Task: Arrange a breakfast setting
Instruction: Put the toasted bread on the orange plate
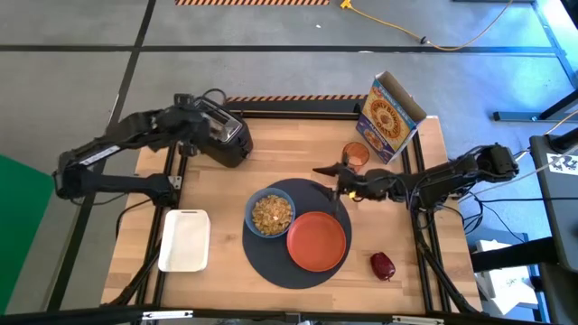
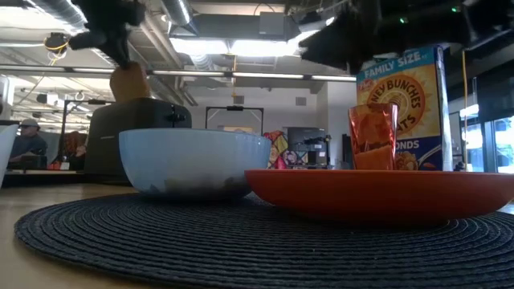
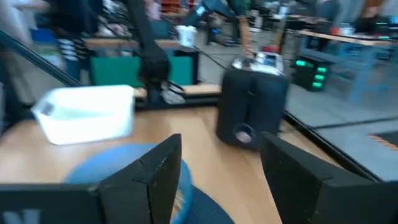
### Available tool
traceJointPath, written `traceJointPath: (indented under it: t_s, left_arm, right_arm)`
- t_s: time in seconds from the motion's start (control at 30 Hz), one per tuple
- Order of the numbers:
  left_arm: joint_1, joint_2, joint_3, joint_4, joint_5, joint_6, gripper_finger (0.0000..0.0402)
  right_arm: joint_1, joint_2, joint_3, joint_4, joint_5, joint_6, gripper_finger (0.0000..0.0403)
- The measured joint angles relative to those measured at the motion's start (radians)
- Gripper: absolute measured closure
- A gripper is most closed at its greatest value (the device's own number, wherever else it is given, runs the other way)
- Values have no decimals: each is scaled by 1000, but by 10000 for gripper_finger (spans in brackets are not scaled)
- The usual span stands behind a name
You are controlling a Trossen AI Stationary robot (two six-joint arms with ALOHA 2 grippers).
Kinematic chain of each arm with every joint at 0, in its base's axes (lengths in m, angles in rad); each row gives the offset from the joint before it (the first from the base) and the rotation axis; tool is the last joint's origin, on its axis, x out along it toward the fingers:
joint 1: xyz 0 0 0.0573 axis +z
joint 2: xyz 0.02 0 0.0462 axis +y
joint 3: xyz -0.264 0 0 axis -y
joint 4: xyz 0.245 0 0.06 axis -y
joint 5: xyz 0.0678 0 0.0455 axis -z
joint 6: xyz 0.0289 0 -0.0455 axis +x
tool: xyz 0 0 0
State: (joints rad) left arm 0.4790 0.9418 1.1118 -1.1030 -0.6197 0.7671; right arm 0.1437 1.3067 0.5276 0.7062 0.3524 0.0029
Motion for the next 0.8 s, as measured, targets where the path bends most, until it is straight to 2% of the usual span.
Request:
traceJointPath:
  t_s: [0.17, 0.3, 0.4, 0.5, 0.67, 0.8]
  left_arm:
    - [-73, -105, 0, 6, 12, -79, 376]
    - [-122, -177, 1, 38, 39, -136, 376]
    - [-152, -220, 2, 83, 91, -174, 376]
    - [-175, -252, 2, 129, 215, -222, 376]
    - [-194, -260, 2, 206, 491, -358, 376]
    - [-217, -220, 2, 243, 590, -458, 376]
  right_arm:
    - [-46, 27, 87, -60, -139, 19, 174]
    - [-69, 87, 192, -127, -163, 15, 153]
    - [-80, 148, 271, -145, -139, -8, 142]
    - [-81, 202, 350, -140, -98, -39, 138]
    - [-79, 254, 457, -189, -91, -91, 137]
    - [-78, 265, 479, -232, -110, -87, 137]
